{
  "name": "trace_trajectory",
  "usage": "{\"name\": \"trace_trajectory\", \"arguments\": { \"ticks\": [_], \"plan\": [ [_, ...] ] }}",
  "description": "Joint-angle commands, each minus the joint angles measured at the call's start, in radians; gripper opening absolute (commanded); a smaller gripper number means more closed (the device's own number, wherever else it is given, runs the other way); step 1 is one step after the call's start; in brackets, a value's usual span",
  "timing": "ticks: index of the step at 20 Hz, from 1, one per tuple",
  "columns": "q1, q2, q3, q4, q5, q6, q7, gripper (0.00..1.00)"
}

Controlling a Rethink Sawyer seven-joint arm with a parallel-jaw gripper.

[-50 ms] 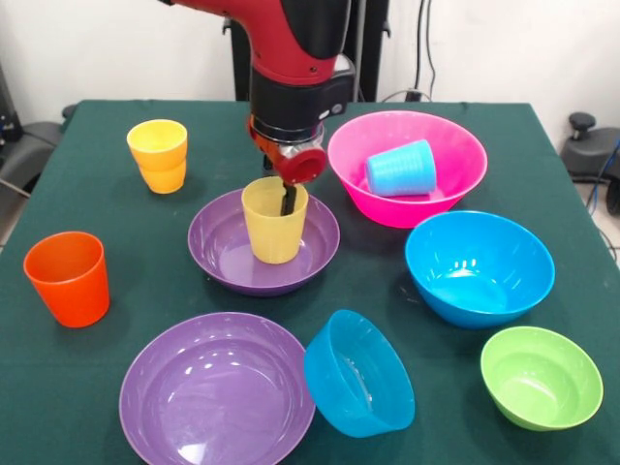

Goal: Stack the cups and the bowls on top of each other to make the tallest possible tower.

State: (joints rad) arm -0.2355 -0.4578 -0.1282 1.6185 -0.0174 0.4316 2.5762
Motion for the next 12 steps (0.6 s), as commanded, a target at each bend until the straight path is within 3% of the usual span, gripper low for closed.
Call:
{"name": "trace_trajectory", "arguments": {
  "ticks": [1, 8, 12],
  "plan": [
    [0.010, -0.021, 0.033, -0.157, -0.028, 0.243, -0.063, 1.00],
    [0.018, -0.036, 0.018, -0.229, -0.063, 0.372, -0.088, 1.00],
    [0.021, -0.051, 0.016, -0.289, -0.053, 0.507, -0.082, 1.00]
  ]
}}
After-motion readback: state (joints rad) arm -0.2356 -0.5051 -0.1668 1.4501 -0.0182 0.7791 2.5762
